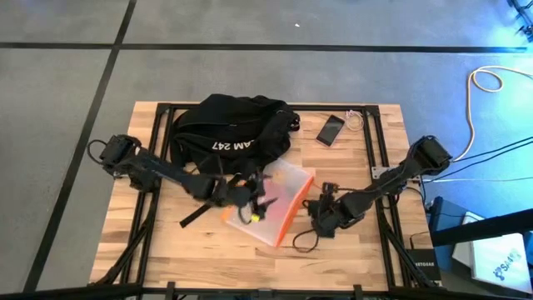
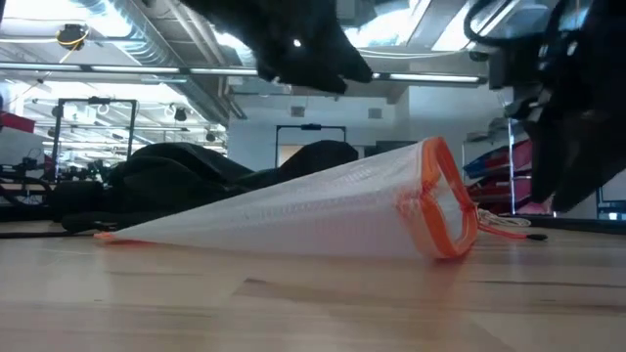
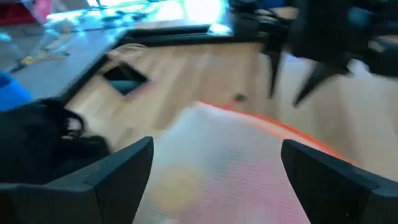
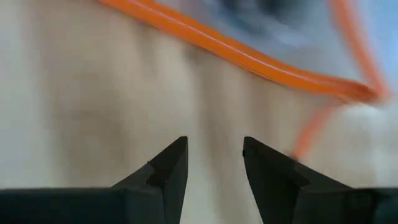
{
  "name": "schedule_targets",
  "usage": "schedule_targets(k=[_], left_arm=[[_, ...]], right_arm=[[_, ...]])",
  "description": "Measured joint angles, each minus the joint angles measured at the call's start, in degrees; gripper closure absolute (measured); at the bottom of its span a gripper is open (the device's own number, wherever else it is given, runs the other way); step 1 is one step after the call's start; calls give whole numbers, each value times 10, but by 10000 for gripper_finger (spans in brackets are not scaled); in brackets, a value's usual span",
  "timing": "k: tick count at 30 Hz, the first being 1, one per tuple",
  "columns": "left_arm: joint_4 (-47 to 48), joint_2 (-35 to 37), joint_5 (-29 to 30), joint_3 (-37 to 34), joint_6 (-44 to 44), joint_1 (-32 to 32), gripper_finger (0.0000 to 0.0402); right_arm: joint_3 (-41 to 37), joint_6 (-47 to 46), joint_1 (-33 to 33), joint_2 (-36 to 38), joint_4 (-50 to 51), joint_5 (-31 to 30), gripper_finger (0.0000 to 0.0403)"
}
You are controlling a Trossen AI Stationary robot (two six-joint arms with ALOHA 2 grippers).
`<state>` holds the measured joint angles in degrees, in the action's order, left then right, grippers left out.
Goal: Unpack backpack
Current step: Close the zipper pouch
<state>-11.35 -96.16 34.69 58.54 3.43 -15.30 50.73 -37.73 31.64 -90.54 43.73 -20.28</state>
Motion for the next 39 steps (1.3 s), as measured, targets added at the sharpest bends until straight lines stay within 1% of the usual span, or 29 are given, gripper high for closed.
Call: schedule_targets(k=[2, 3, 7, 9, 11, 13, 17, 18, 21, 26, 31, 35, 37, 39], left_arm=[[-15, -1, -16, 0, -20, 34, 64], [-20, -1, -38, 0, -31, 52, 64], [-34, -4, -186, 0, -44, 137, 64], [-57, -11, -231, 0, -43, 176, 64], [-72, -17, -263, 0, -40, 209, 64], [-96, -25, -301, 5, -32, 237, 64], [-92, -56, -378, 38, -13, 270, 64], [-88, -70, -393, 49, -13, 272, 64], [-85, -104, -413, 84, -15, 269, 64], [-76, -167, -416, 161, -35, 253, 64], [9, -253, -409, 268, -49, 251, 64], [78, -317, -405, 344, -37, 259, 64], [100, -338, -416, 368, -49, 261, 64], [125, -350, -440, 381, -79, 260, 64]], right_arm=[[-18, -22, 0, 8, -1, -27, 265], [-30, -28, -2, 11, -4, -29, 265], [-76, -70, -9, 21, -7, -43, 265], [-95, -86, -14, 30, -17, -51, 265], [-112, -85, -18, 42, -45, -52, 265], [-126, -83, -22, 62, -74, -57, 265], [-173, -86, -38, 104, -85, -57, 265], [-188, -91, -41, 120, -101, -57, 265], [-241, -111, -43, 176, -156, -58, 265], [-319, -131, -43, 257, -280, -71, 265], [-368, -135, -39, 271, -379, -78, 265], [-376, -145, -38, 265, -387, -73, 265], [-378, -145, -38, 266, -392, -70, 265], [-378, -143, -38, 266, -395, -65, 265]])
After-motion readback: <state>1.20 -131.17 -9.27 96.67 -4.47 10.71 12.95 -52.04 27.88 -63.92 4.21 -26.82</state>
